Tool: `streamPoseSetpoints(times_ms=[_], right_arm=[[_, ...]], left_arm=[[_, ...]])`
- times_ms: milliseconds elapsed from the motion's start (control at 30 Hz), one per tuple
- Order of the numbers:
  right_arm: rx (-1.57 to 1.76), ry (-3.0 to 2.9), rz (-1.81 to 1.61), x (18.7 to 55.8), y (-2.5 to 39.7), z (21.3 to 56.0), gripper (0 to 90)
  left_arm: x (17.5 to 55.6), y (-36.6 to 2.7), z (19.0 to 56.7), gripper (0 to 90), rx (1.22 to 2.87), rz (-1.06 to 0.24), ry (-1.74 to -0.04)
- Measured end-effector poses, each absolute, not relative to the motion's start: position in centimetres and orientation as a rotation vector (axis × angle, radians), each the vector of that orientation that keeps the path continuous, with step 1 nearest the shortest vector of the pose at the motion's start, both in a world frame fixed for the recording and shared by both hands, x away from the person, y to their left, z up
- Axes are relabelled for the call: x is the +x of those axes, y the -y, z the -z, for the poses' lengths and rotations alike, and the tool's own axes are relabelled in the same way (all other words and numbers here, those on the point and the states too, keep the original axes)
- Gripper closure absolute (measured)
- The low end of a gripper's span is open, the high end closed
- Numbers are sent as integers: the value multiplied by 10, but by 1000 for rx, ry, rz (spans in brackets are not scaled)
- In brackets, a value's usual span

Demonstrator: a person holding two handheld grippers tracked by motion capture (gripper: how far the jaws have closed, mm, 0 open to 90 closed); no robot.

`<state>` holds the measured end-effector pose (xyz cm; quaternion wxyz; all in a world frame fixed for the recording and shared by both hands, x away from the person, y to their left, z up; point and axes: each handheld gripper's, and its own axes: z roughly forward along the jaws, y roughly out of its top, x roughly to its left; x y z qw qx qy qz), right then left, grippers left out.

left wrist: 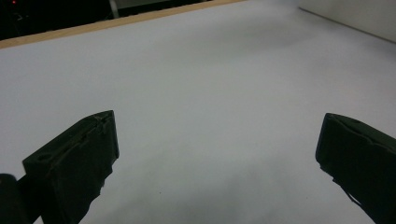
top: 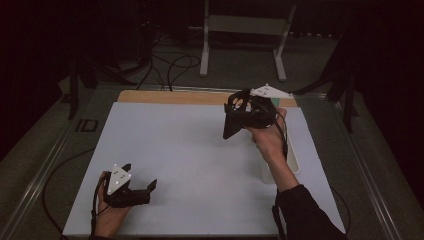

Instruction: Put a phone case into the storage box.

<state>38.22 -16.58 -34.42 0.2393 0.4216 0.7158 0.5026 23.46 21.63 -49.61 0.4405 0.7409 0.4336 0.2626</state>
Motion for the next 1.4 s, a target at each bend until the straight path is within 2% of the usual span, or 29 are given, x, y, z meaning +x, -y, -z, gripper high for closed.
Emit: streamPoseSetpoints(times_ms=[1400], right_arm=[[1298, -1810, -1219, 424, 222, 340, 136]], left_arm=[[234, -216, 496, 1, 1836, -654, -1079]])
